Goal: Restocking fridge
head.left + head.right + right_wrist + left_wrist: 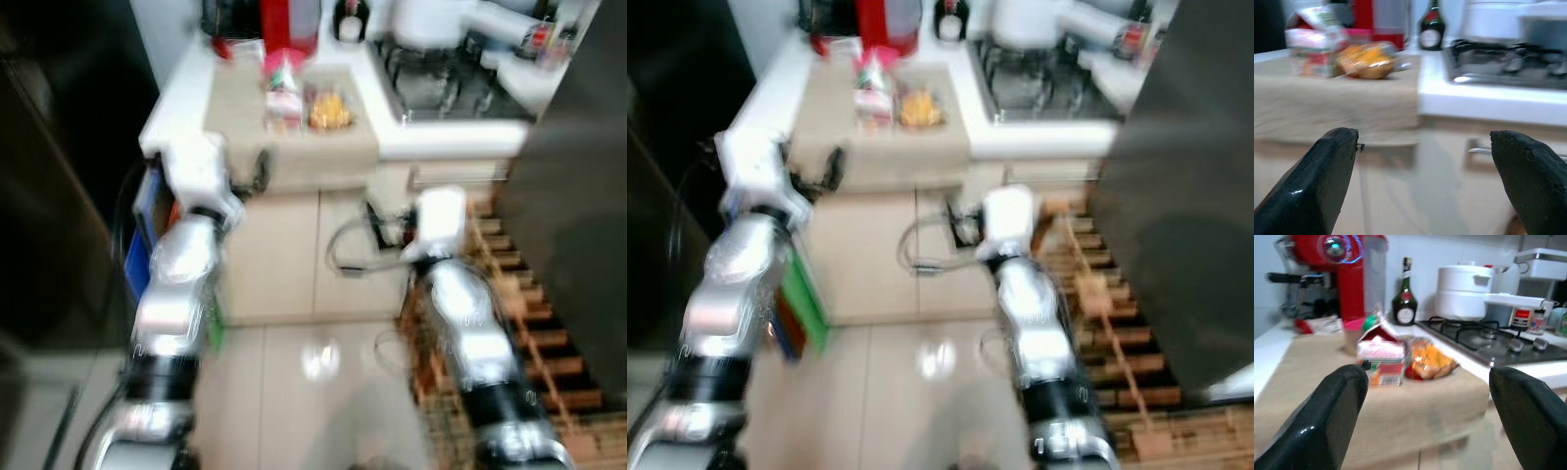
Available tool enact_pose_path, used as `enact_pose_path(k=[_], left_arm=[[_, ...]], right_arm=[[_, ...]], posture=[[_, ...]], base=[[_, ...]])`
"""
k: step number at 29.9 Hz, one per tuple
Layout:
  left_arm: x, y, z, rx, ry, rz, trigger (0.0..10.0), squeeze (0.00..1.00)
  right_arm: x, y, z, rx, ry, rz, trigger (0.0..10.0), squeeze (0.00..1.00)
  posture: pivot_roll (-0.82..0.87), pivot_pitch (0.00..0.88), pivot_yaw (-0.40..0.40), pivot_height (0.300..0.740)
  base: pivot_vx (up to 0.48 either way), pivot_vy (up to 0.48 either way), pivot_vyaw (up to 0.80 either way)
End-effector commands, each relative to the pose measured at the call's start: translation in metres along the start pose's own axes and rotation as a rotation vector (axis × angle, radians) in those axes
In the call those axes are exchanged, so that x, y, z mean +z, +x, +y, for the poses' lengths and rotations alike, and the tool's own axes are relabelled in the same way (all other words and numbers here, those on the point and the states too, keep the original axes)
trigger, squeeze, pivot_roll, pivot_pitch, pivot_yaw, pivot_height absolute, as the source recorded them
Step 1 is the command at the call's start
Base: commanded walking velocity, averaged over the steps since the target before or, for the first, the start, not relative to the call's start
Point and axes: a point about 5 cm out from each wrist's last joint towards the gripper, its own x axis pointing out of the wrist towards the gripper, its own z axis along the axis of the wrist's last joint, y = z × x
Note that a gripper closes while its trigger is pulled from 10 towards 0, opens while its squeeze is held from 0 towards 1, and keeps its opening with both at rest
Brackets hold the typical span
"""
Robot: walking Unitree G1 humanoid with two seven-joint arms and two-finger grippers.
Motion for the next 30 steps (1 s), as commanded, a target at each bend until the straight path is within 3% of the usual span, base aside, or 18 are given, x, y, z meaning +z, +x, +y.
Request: enact_pose_path(k=[1, 10, 16, 22, 25, 29, 30], left_arm=[[0.001, -0.002, 0.013, 0.04, 0.014, -0.001, 10.0, 0.0], [0.02, 0.001, 0.013, 0.052, 0.038, -0.093, 10.0, 0.0], [0.066, 0.009, 0.012, 0.077, 0.057, -0.242, 10.0, 0.0], [0.081, 0.021, 0.026, 0.151, 0.112, -0.221, 10.0, 0.0], [0.082, 0.031, 0.023, 0.113, 0.036, -0.176, 10.0, 0.0], [0.079, 0.046, 0.02, 0.068, -0.004, -0.111, 10.0, 0.0], [0.077, 0.056, 0.019, 0.045, -0.031, -0.065, 10.0, 0.0]], right_arm=[[0.005, 0.003, 0.013, 0.041, 0.001, -0.026, 10.0, 0.0], [0.014, 0.005, 0.014, 0.043, -0.019, -0.07, 10.0, 0.0], [0.028, 0.005, 0.017, 0.053, -0.032, -0.125, 10.0, 0.0], [0.042, 0.006, 0.023, 0.073, -0.037, -0.176, 10.0, 0.0], [0.044, 0.006, 0.024, 0.077, -0.034, -0.179, 10.0, 0.0], [0.043, 0.006, 0.025, 0.087, -0.033, -0.174, 10.0, 0.0], [0.045, 0.006, 0.027, 0.091, -0.033, -0.177, 10.0, 0.0]], posture=[[0.0, 0.0, 0.031, 0.74], [-0.01, 0.0, 0.03, 0.74], [-0.01, 0.0, 0.038, 0.74], [-0.02, 0.0, 0.043, 0.74], [-0.02, 0.0, 0.039, 0.74], [-0.02, 0.0, 0.034, 0.74], [-0.02, 0.0, 0.039, 0.74]], base=[[0.472, 0.0, 0.0], [0.473, 0.0, 0.0], [0.476, 0.0, 0.0], [0.475, 0.0, 0.0], [0.106, 0.0, 0.0], [0.0, 0.0, 0.0], [0.0, 0.0, 0.0]])
